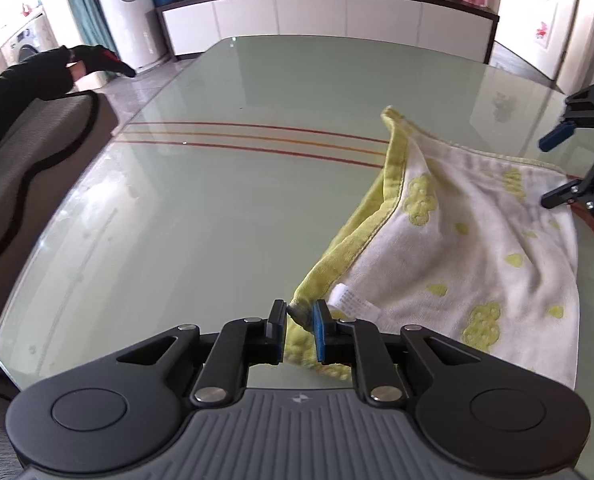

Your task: Fold towel

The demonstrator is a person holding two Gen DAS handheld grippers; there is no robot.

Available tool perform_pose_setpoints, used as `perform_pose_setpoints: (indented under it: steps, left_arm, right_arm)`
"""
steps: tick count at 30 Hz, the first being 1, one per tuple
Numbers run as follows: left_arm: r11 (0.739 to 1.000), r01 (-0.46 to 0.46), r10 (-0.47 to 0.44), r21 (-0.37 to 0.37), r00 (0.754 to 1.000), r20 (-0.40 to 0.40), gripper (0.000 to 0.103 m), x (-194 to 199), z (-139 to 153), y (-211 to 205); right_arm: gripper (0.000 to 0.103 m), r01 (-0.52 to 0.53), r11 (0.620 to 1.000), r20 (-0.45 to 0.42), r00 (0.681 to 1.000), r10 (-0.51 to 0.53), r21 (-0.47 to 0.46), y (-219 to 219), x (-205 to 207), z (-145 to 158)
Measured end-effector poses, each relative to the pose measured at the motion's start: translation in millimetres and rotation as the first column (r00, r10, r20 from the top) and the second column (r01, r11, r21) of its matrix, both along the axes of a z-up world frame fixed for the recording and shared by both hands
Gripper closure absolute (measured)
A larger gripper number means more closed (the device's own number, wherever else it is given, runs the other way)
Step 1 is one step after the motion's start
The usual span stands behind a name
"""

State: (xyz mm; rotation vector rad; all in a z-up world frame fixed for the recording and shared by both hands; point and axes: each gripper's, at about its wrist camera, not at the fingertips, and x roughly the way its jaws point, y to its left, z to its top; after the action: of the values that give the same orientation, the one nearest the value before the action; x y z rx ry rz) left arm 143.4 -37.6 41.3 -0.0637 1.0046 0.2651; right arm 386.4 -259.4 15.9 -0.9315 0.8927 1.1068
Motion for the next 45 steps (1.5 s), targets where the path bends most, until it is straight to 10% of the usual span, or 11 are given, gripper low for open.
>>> perform_pose_setpoints:
  steps: [8,12,23,33,39,45]
  left_arm:
    - [0.998,-0.026,0.028,0.057,0.999,-0.034,0.084,-10.9,2.7,0.3]
    - [0.991,0.105,-0.105,0.087,0.994,-0.015,0.062,-14.6,11.4,-38.3]
    - [0.854,0.499,-0.505,0.149,0.863,0.002,0.056,-20.2,10.1,-171.8]
    - [0.868,0.48,-0.474,0.128,0.878,-0.07,0.056,-7.4,-20.3,-174.7]
    - [0.886,0.456,-0.45,0.091,0.89,-0.075,0.07,-18.3,-15.8,-175.8]
    - [0.848,0.516,-0.508,0.123,0.857,-0.09,0.076,-35.4,-11.6,-173.9]
  right_arm:
    - [0.017,-0.013,1.0,0.047,0.999,0.013,-0.014,2.8,-8.0,-0.4]
    - [0.017,-0.043,0.999,0.091,0.995,0.044,-0.009,0.1,-12.1,4.8]
    - [0.035,0.008,1.0,-0.019,1.0,-0.008,0.002,-26.6,-2.1,12.3]
    - [0.082,-0.02,0.998,-0.124,0.992,0.027,0.051,-26.4,-7.0,2.0]
    - [0.087,-0.026,0.999,-0.14,0.99,0.032,0.047,-42.2,-16.1,5.0]
    - [0.087,0.013,0.998,-0.169,0.986,-0.004,0.055,-87.7,-38.7,14.0]
